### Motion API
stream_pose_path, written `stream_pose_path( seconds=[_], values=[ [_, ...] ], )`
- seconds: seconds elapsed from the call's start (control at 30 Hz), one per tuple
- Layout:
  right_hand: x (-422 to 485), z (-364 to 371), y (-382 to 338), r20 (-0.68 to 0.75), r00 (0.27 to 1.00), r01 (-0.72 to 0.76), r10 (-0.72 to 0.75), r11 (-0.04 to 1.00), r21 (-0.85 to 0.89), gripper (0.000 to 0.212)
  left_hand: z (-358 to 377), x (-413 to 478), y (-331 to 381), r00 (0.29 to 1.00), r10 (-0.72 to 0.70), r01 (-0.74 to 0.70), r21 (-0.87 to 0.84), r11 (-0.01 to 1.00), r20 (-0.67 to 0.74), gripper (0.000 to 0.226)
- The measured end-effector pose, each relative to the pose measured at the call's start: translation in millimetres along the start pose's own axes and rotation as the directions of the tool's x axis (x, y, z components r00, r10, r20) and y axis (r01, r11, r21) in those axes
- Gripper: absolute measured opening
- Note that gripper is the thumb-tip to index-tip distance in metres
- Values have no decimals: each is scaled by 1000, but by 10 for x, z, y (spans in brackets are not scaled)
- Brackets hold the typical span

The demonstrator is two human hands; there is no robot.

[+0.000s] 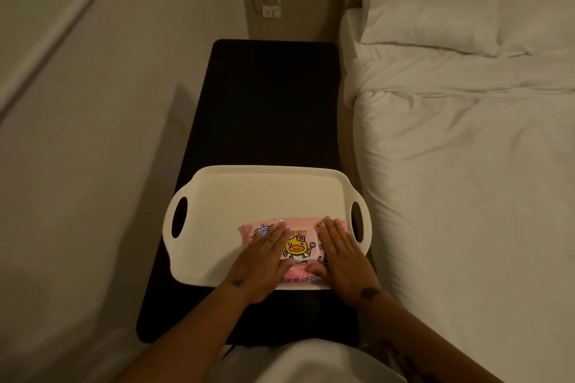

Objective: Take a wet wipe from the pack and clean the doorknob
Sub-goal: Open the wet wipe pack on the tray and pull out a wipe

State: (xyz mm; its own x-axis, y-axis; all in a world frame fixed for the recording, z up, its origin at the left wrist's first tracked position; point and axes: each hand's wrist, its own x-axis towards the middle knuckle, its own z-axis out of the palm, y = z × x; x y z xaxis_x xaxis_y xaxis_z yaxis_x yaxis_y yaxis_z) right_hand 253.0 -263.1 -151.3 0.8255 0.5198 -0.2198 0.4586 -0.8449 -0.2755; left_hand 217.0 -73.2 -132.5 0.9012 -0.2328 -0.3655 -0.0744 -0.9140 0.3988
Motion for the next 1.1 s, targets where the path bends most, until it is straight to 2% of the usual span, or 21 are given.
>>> stream_pose_path(
  seconds=[0.03, 0.1, 0.13, 0.2, 0.43, 0.53, 0.67, 0.83, 0.97, 1.03, 1.1],
  values=[
    [-10, -18, -5, 57, 998, -33, 35, 999, -26, 93, -19, -6, 17, 1000, -4, 4, -4, 1000, 9, 117],
    [-10, -30, -7, 127, 986, -96, 103, 993, -63, 82, -43, -10, 49, 999, -25, 25, -4, 1000, 23, 88],
    [-11, -17, -5, 136, 985, -101, 110, 992, -71, 80, -56, -12, 63, 998, -44, 44, -11, 999, 36, 72],
    [-14, -11, -4, 127, 986, -99, 111, 990, -97, 78, -68, -11, 77, 998, -59, 60, -47, 997, 31, 60],
    [-11, -8, -17, 73, 991, -95, 109, 980, -176, 76, -130, -17, 107, 996, -73, 78, -122, 989, 45, 55],
    [-19, -21, -30, 81, 991, -93, 109, 980, -177, 75, -227, 1, 138, 985, -170, 150, -300, 942, -40, 48],
    [-14, -42, -48, 79, 991, -91, 106, 980, -180, 73, -285, 78, 184, 970, -234, 202, -332, 921, -60, 49],
    [-22, -73, -54, 56, 994, -77, 89, 979, -186, 74, -451, 203, 201, 930, -290, 172, -431, 886, -225, 50],
    [12, -125, -52, 20, 1000, -12, 15, 990, -141, 76, -481, 241, 142, 900, -300, 147, -427, 892, -316, 48],
    [50, -170, -48, 31, 996, 91, -88, 990, -111, 88, -469, 230, 131, 904, -275, 133, -397, 908, -327, 48],
    [86, -210, -29, 99, 987, 134, -127, 989, -64, 101, -449, 212, 128, 913, -225, 125, -292, 948, -341, 51]
  ],
)
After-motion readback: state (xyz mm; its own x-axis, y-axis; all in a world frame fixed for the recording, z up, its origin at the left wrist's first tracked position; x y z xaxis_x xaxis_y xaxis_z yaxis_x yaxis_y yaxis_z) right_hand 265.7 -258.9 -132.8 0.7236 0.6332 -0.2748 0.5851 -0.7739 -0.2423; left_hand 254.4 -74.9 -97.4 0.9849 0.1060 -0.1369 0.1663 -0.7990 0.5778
